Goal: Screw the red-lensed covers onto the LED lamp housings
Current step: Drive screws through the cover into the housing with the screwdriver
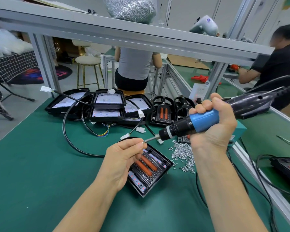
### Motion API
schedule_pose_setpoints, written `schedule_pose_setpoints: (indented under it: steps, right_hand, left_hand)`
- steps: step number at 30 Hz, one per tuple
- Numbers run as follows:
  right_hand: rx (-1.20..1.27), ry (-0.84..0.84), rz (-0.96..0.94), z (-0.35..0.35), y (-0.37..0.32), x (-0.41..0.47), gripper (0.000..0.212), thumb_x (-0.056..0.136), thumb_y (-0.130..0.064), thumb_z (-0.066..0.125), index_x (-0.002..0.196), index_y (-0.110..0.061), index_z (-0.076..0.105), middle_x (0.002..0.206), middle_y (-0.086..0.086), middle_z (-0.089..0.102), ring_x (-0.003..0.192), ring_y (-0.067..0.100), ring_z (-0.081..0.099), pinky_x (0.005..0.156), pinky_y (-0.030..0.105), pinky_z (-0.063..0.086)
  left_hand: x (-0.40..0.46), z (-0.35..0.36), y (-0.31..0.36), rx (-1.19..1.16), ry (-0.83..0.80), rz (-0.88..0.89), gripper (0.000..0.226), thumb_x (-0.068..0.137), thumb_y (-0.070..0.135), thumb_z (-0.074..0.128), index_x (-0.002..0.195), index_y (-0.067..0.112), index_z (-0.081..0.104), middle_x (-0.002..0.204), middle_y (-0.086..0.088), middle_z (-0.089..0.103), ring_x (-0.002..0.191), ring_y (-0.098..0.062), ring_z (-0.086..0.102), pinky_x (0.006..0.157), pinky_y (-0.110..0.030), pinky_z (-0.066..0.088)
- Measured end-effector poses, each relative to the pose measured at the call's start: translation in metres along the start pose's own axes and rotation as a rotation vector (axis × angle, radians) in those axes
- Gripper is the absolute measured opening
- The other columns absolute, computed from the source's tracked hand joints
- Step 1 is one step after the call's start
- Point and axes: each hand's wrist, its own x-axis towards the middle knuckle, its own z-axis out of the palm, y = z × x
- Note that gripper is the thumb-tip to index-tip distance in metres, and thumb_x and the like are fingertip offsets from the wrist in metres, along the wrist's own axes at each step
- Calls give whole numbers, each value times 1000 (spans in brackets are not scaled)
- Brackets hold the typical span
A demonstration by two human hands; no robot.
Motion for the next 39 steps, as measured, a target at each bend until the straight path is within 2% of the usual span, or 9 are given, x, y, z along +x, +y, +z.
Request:
schedule_pose_setpoints:
  steps: [10, 14, 18, 23, 25, 27, 31, 34, 39]
  right_hand:
    - [3, 5, -2, -3, 2, 0, 13, 71, -11, 58, 83, -15, 55, 58, -6, 49, 50, 8, 46, 54, 21, 44]
    - [27, 15, 2, -6, 5, 0, 13, 72, -12, 57, 85, -15, 56, 58, -6, 50, 49, 8, 47, 54, 20, 44]
    - [48, 47, 11, -10, 8, 2, 15, 72, -13, 57, 86, -15, 54, 58, -6, 49, 49, 8, 46, 55, 20, 43]
    - [62, 74, -4, -13, 11, 4, 14, 71, -13, 58, 85, -15, 54, 58, -7, 50, 49, 8, 47, 55, 19, 44]
    - [62, 72, -8, -13, 13, 6, 14, 71, -13, 58, 84, -15, 53, 58, -7, 50, 49, 8, 47, 55, 19, 44]
    - [53, 62, -17, -13, 14, 8, 14, 71, -12, 57, 84, -15, 53, 58, -7, 50, 49, 8, 47, 55, 20, 44]
    - [-10, 35, -37, -15, 19, 13, 14, 71, -10, 57, 83, -16, 53, 58, -5, 48, 50, 9, 45, 54, 21, 43]
    - [-62, 36, -35, -16, 27, 17, 17, 69, -7, 57, 83, -16, 53, 58, -3, 46, 50, 11, 44, 54, 23, 41]
    - [-184, 43, -53, -22, 46, 20, 19, 66, -2, 57, 81, -13, 56, 55, 1, 46, 48, 15, 46, 54, 24, 42]
  left_hand:
    - [0, -2, -1, 37, -28, 64, 13, 61, 7, 71, 73, 7, 75, 71, -11, 72, 58, -9, 61, 59, -17, 53]
    - [3, -5, -1, 138, -64, 119, 20, 72, -2, 68, 68, 14, 78, 71, -9, 72, 62, -10, 61, 62, -17, 52]
    - [8, -7, -1, 120, -113, 105, 12, 63, 9, 70, 70, 14, 78, 72, -9, 73, 62, -10, 64, 64, -18, 53]
    - [13, -6, -6, 111, -86, 115, 15, 74, 3, 67, 73, 14, 77, 78, -10, 74, 67, -10, 63, 68, -20, 52]
    - [12, -7, 0, 177, -127, 146, 14, 67, 14, 72, 79, 20, 78, 84, -3, 75, 67, -5, 62, 69, -19, 51]
    - [16, -15, 7, 241, -120, 198, 31, 61, 22, 76, 92, 25, 76, 93, 7, 74, 73, -1, 63, 70, -15, 51]
    - [31, -52, 18, 621, 277, 316, 24, 79, 22, 75, 100, 28, 66, 99, 8, 67, 89, -9, 62, 76, -21, 45]
    - [40, -71, 12, 979, 352, 125, 26, 87, 41, 62, 103, 21, 60, 88, 3, 63, 89, -27, 63, 80, -38, 50]
    - [44, -61, 5, 1177, 299, -22, 48, 86, 56, 53, 120, 22, 53, 97, 6, 65, 83, -25, 69, 85, -41, 54]
